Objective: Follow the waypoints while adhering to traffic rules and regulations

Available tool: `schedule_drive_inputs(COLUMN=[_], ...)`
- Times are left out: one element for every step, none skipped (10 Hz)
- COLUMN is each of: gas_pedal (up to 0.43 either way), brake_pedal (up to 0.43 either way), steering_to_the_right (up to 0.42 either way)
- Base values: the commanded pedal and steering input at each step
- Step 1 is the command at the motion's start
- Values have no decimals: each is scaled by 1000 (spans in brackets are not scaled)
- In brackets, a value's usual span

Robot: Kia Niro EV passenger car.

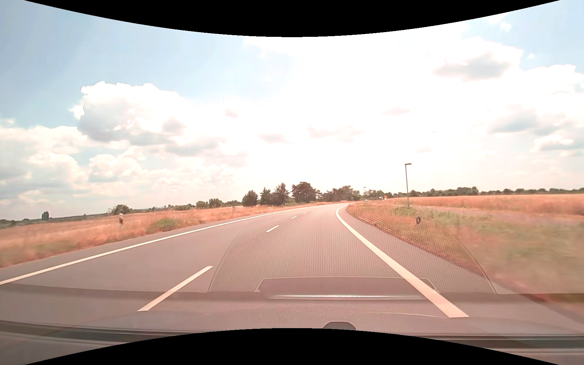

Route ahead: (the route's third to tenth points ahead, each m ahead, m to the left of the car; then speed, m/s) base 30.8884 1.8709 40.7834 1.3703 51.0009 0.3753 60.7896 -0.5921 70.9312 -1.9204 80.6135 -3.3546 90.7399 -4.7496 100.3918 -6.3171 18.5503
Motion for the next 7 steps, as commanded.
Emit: schedule_drive_inputs(gas_pedal=[47, 47, 47, 47, 47, 47, 47], brake_pedal=[0, 0, 0, 0, 0, 0, 0], steering_to_the_right=[4, 4, 4, 4, 4, 5, 4])
